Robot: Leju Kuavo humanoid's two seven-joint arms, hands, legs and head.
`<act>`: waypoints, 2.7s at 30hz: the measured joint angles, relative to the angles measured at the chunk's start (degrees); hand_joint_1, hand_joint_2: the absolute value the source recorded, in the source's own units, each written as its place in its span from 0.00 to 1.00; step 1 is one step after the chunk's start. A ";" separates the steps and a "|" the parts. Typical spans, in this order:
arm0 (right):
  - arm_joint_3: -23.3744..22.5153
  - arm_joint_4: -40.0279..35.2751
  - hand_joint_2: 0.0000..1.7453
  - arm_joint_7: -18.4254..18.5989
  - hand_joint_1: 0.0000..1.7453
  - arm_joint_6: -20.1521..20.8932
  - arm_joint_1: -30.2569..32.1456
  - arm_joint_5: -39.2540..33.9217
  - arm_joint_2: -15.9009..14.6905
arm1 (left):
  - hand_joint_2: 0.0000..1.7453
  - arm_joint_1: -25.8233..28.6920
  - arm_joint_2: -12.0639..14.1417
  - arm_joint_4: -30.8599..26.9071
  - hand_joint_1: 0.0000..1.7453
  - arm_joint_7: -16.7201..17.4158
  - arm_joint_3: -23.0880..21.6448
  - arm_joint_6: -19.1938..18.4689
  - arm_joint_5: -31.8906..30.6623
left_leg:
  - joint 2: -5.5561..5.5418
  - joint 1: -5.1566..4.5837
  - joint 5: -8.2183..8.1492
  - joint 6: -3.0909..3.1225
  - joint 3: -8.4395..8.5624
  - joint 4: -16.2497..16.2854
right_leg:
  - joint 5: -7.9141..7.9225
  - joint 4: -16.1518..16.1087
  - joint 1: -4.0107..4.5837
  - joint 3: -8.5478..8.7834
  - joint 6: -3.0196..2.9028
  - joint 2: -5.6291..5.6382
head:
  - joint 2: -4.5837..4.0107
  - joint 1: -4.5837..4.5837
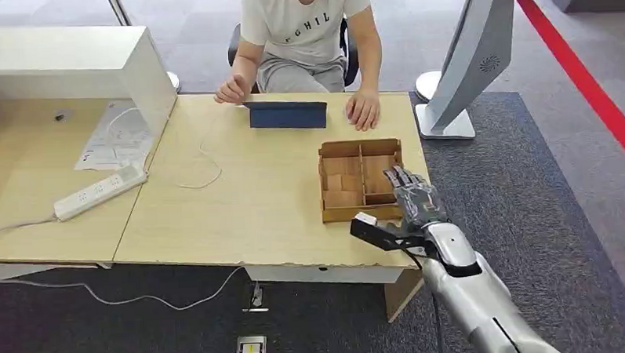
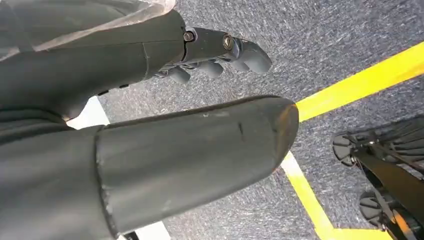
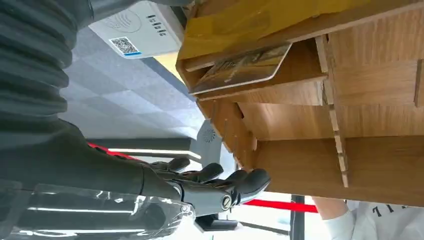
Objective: Pass the card to the sensor for recognition and then transmit it.
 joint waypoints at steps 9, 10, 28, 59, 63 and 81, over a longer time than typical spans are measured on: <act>0.00 1.66 1.00 -0.37 0.00 -0.04 -0.19 0.26 0.09 | 0.00 0.00 0.00 0.00 0.00 -0.33 0.00 0.05 -0.02 | 0.00 0.00 0.00 0.00 0.00 0.00 | 0.00 0.00 0.00 0.00 0.00 0.00 | 0.00 -0.02; 0.00 1.86 1.00 -0.50 0.00 -0.06 -0.20 0.26 0.13 | 0.00 0.00 0.00 0.00 0.00 -0.37 0.00 0.05 -0.04 | 0.00 0.00 0.00 0.00 0.00 0.00 | 0.00 0.00 0.00 0.00 0.00 0.00 | 0.00 0.00; -0.02 3.78 1.00 -1.44 1.00 -0.87 -0.21 -0.57 -0.07 | 0.00 0.01 0.04 0.00 0.00 -0.70 0.00 -0.19 -0.98 | 0.00 0.00 0.00 0.00 0.01 0.00 | 0.00 -0.01 0.00 0.00 0.00 0.00 | 0.00 0.00; -0.02 3.74 1.00 -1.90 1.00 0.27 0.18 -2.51 -0.28 | 0.00 0.02 0.50 0.00 0.00 -1.09 -0.02 -1.16 -1.44 | 0.01 0.00 0.00 0.00 0.09 0.00 | 0.00 -0.02 0.00 0.06 0.00 0.00 | 0.00 0.00; 0.02 3.76 1.00 -2.03 1.00 -0.57 0.47 -2.51 -0.20 | 0.00 0.02 0.50 0.00 0.00 -1.42 -0.07 -1.29 -1.75 | 0.01 0.00 0.00 0.00 0.09 0.00 | 0.00 -0.02 0.00 0.06 0.00 0.00 | 0.00 0.00; 0.18 4.02 1.00 -2.97 1.00 -0.61 -0.29 -2.49 1.47 | 0.00 0.05 0.44 0.00 0.00 0.59 -0.07 -1.20 -0.06 | 0.02 0.00 0.00 0.00 0.07 0.00 | 0.00 -0.01 0.00 0.07 0.00 0.01 | 0.00 0.00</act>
